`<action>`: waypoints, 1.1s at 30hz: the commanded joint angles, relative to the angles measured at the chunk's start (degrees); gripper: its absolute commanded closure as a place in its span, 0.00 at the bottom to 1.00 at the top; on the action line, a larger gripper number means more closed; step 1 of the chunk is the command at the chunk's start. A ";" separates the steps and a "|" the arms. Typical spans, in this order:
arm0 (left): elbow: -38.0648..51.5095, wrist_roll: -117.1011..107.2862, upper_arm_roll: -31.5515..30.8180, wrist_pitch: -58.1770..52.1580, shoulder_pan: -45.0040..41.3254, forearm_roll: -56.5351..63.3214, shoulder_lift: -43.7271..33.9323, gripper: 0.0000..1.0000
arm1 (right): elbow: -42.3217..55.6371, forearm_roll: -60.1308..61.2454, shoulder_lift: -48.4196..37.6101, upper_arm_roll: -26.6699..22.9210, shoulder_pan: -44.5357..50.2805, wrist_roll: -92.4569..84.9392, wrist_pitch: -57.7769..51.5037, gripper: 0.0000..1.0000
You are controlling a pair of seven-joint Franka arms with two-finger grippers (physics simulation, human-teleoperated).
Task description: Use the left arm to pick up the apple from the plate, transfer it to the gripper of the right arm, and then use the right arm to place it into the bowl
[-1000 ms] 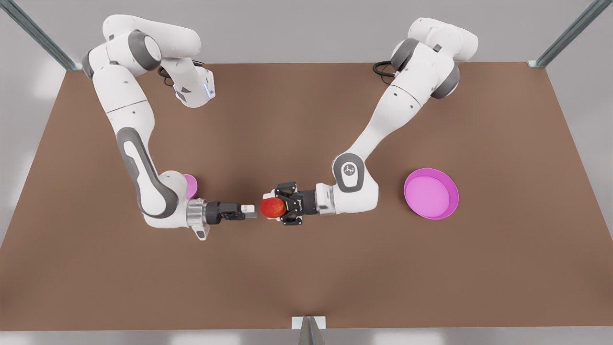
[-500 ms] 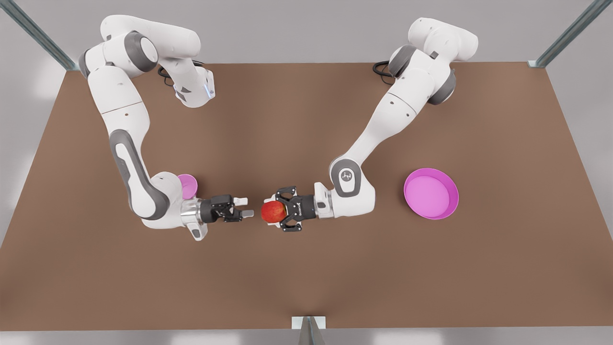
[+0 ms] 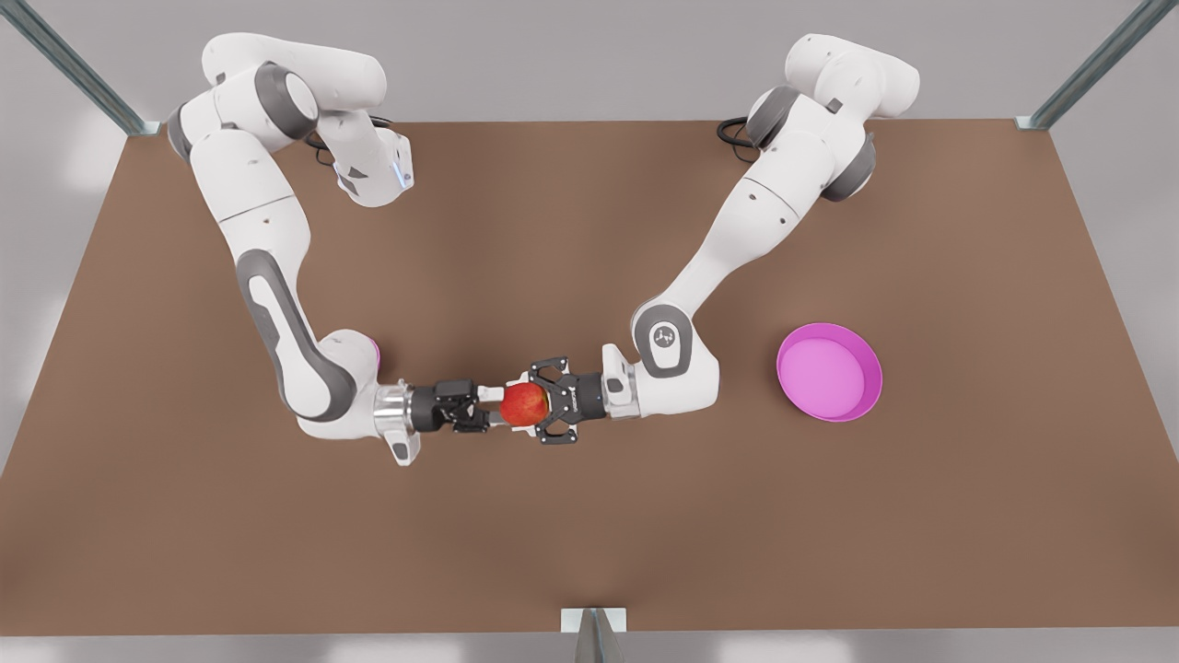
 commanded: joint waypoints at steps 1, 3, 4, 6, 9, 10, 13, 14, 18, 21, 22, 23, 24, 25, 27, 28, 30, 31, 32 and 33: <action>0.03 6.71 -0.01 -0.51 0.00 0.07 -0.06 0.32 | -0.18 0.01 -0.54 0.24 0.00 5.56 0.77 0.00; 0.03 6.71 -0.10 -0.51 0.00 0.07 0.03 0.32 | 0.17 0.01 -0.28 0.15 0.52 6.53 1.21 0.00; 0.03 7.24 -0.10 -0.51 0.00 0.07 0.12 0.32 | 0.52 0.01 -0.19 0.15 0.52 6.44 1.21 0.00; 0.03 7.33 -0.37 -0.51 0.00 0.07 0.20 0.32 | 0.87 0.01 -0.11 0.24 0.70 6.36 1.21 0.00; 0.03 7.33 -0.36 -0.51 0.00 0.07 0.21 0.32 | 1.49 0.45 0.07 0.24 1.40 6.00 1.38 0.00; 0.03 7.33 -0.28 -0.51 0.00 0.07 0.21 0.32 | 1.49 0.45 0.07 0.24 1.49 5.92 2.00 0.00; 0.03 7.41 -0.36 -0.51 0.00 0.07 0.29 0.32 | 1.66 0.45 0.16 0.68 1.93 5.74 2.35 0.00; 0.03 7.41 -0.28 -0.51 0.00 0.07 0.38 0.32 | 1.75 0.45 0.16 0.68 2.28 5.65 3.40 0.00; 0.03 7.85 -0.37 -0.51 0.00 0.07 0.56 0.32 | 1.75 0.36 0.77 0.59 2.72 4.25 4.55 0.00; 0.03 7.85 -0.28 -0.51 0.00 0.07 0.64 0.32 | 1.66 0.10 0.69 0.59 2.72 4.25 4.55 0.00; 0.03 7.85 -0.37 -0.51 0.00 0.07 0.64 0.32 | 1.66 0.01 0.77 0.50 2.90 4.25 4.63 0.00; 0.03 7.85 -0.36 -0.51 0.00 0.07 0.64 0.32 | 1.66 0.01 0.77 0.50 2.99 4.25 5.16 0.00; 0.03 7.85 -0.36 -0.51 0.00 0.07 0.64 0.32 | 1.57 0.01 0.77 0.50 3.07 4.25 5.16 0.00; 0.03 7.85 -0.37 -0.51 0.00 0.07 0.64 0.32 | 1.49 -0.07 0.77 0.50 3.07 4.16 5.16 0.00; 0.03 7.85 -0.37 -0.51 0.00 0.07 0.64 0.32 | 1.49 -0.08 0.77 0.50 3.16 4.25 5.16 0.00; 0.03 7.85 -0.37 -0.51 0.00 0.07 0.64 0.32 | 1.49 -0.08 0.77 0.50 3.42 4.33 5.16 0.00; 0.03 7.85 -0.28 -0.51 0.00 0.07 0.64 0.32 | 1.49 -0.08 0.77 0.50 3.51 4.33 5.16 0.00; 0.03 7.85 -0.37 -0.51 0.00 0.07 0.64 0.32 | 1.49 0.01 0.77 0.50 3.60 4.33 5.16 0.00; 0.03 7.94 -0.28 -0.51 0.00 0.07 0.64 0.32 | 1.49 0.01 0.77 0.50 3.69 4.33 5.16 0.00; 0.03 8.12 -0.36 -0.51 0.00 0.07 0.64 0.32 | 1.49 0.01 0.77 0.50 3.60 4.33 5.07 0.00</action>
